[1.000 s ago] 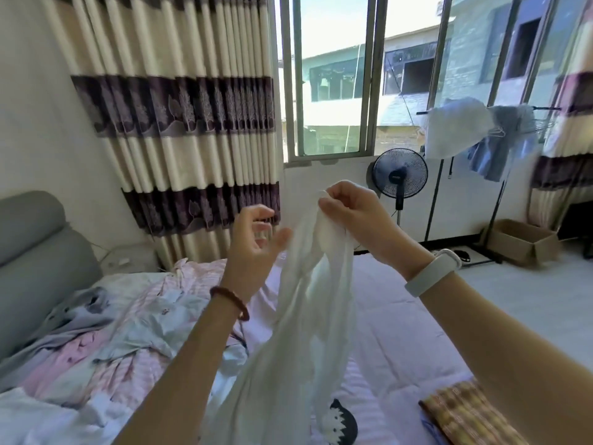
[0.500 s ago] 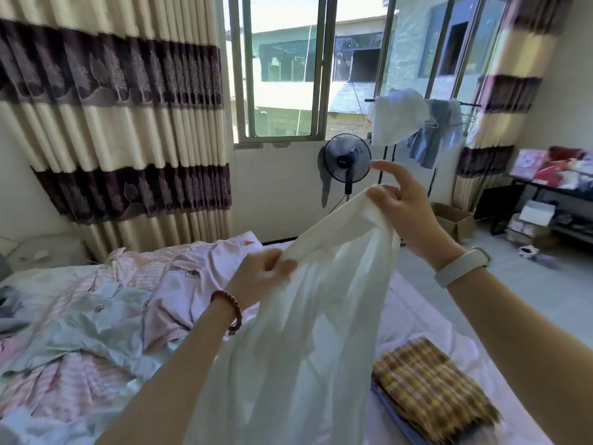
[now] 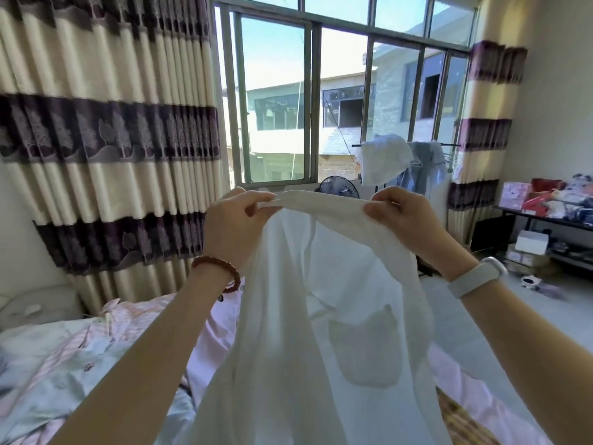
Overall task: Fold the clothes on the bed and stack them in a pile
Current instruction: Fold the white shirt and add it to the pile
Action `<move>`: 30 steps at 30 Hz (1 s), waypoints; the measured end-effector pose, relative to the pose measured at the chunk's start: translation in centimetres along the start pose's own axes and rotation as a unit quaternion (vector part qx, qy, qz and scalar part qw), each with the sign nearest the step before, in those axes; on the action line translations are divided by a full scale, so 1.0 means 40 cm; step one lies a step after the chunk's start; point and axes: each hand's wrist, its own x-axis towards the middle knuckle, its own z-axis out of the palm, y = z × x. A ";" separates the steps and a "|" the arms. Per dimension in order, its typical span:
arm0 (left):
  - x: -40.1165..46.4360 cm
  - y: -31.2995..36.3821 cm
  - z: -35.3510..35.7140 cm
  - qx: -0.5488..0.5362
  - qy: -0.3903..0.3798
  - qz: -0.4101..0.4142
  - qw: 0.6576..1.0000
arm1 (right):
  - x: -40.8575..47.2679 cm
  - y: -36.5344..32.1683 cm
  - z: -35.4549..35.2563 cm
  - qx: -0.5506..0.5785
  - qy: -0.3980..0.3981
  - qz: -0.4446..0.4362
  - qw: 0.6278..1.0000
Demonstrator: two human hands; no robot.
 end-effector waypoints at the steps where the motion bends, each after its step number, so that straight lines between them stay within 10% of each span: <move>1: 0.000 0.008 -0.005 0.021 0.011 0.002 1.000 | 0.003 -0.007 -0.004 0.002 0.022 -0.004 1.000; 6: -0.048 0.006 0.000 0.130 -0.047 -0.008 0.990 | 0.001 -0.029 -0.016 -0.019 0.079 -0.052 0.995; 15: -0.188 -0.010 0.030 -0.199 -0.278 -0.198 0.919 | -0.021 -0.017 -0.031 -0.104 0.098 -0.076 0.987; 20: -0.286 -0.033 0.053 -0.166 -0.461 -0.189 0.851 | -0.048 0.015 -0.073 -0.105 0.151 -0.013 0.983; 30: -0.434 -0.120 0.032 -0.007 -0.436 -0.122 0.892 | -0.292 0.145 -0.114 -0.128 0.179 0.066 0.973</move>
